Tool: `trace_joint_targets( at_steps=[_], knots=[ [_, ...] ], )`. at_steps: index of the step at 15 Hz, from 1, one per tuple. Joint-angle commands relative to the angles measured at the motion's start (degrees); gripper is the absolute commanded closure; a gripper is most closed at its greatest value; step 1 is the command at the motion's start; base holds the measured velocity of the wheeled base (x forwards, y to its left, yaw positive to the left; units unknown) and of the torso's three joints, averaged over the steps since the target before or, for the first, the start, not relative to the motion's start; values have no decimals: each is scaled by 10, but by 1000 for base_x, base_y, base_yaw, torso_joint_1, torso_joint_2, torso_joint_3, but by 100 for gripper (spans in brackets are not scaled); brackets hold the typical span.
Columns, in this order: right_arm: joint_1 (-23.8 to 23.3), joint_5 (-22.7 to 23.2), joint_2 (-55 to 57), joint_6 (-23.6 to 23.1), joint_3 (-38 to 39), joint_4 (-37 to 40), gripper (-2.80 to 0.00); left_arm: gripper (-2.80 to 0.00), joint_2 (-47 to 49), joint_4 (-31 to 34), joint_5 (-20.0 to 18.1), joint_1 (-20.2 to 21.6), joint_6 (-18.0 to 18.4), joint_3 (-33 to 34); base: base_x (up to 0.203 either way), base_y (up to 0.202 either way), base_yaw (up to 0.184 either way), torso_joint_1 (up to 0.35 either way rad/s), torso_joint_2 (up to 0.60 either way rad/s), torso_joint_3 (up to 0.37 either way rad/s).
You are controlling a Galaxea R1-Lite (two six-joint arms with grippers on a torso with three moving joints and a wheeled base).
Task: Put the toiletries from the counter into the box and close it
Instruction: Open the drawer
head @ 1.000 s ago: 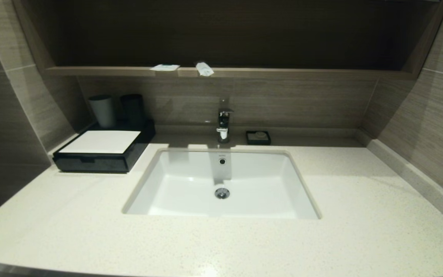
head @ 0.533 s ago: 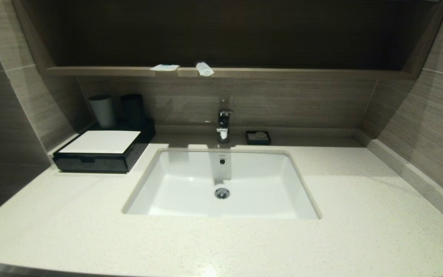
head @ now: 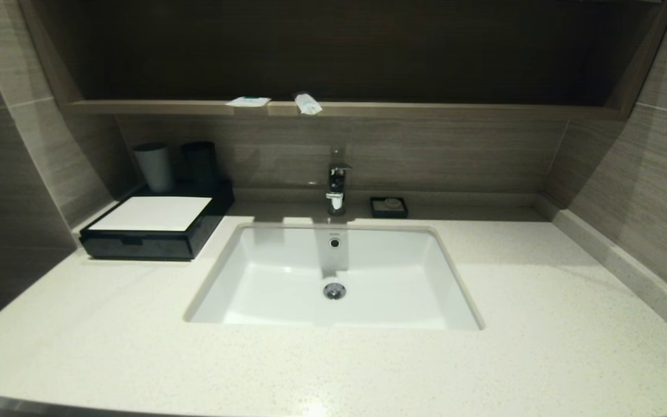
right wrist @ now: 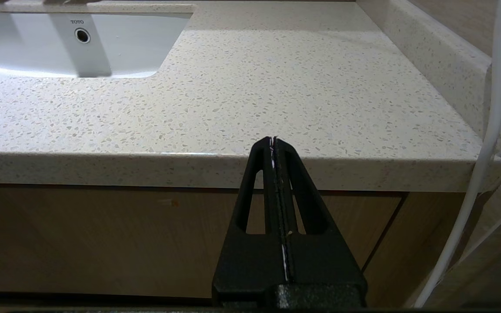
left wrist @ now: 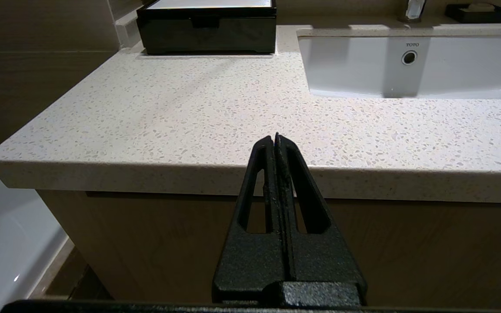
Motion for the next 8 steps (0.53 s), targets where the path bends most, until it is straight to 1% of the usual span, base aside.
trace_joint_targets(
  at_steps=[1, 8],
  knots=[
    [0, 0, 0, 0, 0, 0, 0, 0, 0, 0, 0, 0, 1, 11, 0, 0, 0, 0, 0, 0],
    [0, 0, 0, 0, 0, 0, 0, 0, 0, 1, 1, 0, 6, 11, 0, 0, 0, 0, 0, 0]
  ],
)
